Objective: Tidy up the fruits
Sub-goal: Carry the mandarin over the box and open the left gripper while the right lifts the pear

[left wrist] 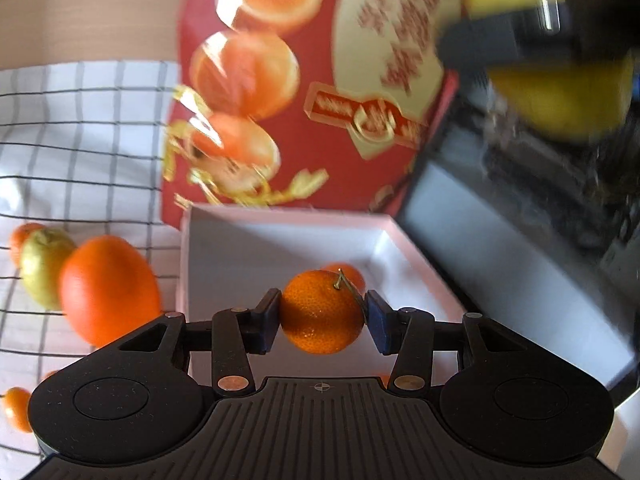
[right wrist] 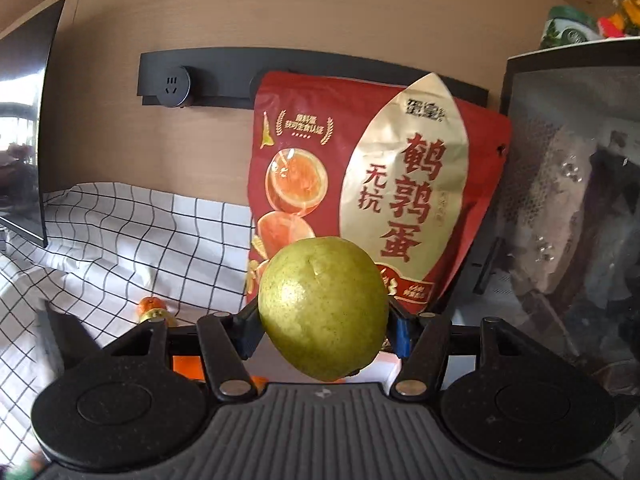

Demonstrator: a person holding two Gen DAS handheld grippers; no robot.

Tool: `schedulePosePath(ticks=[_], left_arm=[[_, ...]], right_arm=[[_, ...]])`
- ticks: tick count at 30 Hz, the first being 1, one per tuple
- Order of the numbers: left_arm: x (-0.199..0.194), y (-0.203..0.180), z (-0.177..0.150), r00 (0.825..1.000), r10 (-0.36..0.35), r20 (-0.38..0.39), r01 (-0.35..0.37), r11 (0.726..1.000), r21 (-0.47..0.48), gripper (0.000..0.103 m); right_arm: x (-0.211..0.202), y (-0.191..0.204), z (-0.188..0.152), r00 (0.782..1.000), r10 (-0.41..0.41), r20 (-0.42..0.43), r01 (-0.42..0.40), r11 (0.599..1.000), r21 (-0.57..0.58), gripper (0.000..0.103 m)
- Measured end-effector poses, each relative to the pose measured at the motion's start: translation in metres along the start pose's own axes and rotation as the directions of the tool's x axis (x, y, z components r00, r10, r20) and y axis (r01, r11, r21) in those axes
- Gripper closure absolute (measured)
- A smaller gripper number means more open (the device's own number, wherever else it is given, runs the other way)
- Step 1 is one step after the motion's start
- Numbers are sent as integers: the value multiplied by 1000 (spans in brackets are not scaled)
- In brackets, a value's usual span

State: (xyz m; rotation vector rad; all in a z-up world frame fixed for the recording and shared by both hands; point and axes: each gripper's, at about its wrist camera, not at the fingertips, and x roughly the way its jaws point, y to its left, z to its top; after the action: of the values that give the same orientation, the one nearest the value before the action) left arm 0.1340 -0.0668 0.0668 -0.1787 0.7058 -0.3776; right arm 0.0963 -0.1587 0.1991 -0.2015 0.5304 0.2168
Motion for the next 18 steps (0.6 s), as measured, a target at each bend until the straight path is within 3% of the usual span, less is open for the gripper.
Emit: schedulePosePath(ticks=[4, 7, 10, 12, 18], left_arm=[[25, -18, -13, 987, 52, -149, -29, 988, 155, 53], [18, -19, -17, 992, 45, -118, -24, 985, 171, 54], [-6, 0, -15, 997, -59, -42, 61, 996, 69, 54], [-28, 15, -14, 996, -89, 22, 88, 996, 35, 54], [-97, 85, -29, 977, -8, 215, 23, 997, -70, 54]], right_arm=[[5, 1, -1, 1000, 8, -20, -7, 1000, 7, 42], [10, -2, -5, 999, 11, -40, -10, 1000, 25, 42], [20, -10, -10, 997, 13, -75, -8, 998, 60, 42], [27, -16, -14, 996, 13, -93, -5, 996, 86, 42], [49, -31, -27, 987, 19, -162, 5, 989, 147, 42]])
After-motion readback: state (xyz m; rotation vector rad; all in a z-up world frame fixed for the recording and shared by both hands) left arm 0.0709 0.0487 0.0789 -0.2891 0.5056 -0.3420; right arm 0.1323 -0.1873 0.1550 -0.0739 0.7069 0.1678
